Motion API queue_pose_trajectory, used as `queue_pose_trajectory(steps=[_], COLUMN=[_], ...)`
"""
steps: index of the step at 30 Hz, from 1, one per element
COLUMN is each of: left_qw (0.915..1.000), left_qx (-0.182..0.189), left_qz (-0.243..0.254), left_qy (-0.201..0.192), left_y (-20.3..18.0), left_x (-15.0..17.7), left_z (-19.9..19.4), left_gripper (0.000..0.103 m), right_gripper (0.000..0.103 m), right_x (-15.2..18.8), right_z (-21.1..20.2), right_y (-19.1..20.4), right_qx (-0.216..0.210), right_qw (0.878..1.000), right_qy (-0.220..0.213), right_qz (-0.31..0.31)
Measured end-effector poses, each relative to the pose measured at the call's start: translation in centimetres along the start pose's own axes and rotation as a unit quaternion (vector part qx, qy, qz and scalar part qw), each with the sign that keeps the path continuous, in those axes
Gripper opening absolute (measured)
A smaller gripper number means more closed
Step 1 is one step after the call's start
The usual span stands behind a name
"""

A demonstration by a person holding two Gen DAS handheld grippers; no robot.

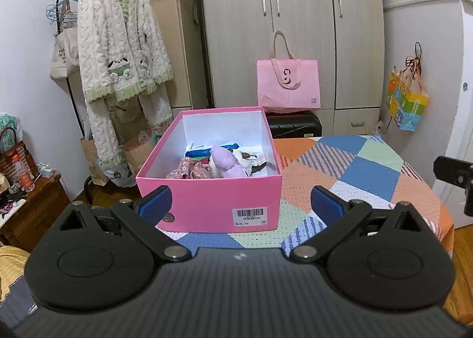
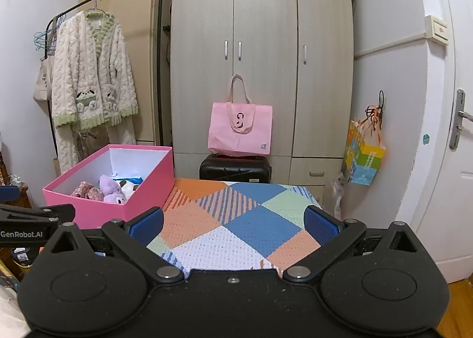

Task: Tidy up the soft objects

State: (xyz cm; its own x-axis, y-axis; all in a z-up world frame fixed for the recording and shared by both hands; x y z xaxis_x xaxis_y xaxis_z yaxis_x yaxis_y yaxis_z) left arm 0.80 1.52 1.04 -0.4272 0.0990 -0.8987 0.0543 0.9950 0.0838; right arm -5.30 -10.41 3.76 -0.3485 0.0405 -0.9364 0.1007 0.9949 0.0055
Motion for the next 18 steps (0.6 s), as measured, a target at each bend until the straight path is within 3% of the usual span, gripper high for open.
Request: queue_pose_trajectory(steps=[18], left_qw=[0.9998], left_qx=[-0.008], left_qz=[0.006], left_qy=[-0.014], left_y=[0.25], left_x=[0.14], left_z=[0.32], left_gripper=[0.102], right_gripper=[0.102], right_x=[0.28], right_z=[0.85], right_y=[0.11], right_qx=[0.006], right_qw=[1.000], right_qy=[0.004], right_qz=[0.000])
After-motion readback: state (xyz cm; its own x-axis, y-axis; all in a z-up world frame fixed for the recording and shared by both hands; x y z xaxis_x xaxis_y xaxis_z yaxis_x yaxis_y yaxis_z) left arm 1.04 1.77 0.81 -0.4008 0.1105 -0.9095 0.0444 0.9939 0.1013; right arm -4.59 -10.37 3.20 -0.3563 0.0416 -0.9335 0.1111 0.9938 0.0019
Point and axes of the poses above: each gripper's, at about its wrist camera, not at the fingertips, and z roughly the way its jaws point, y to its left, x to its underside, the point moved 5 cm from there along z, roughly the way its jaws point, and after that the axes turned 1 degree about z, right-handed, at the moved point
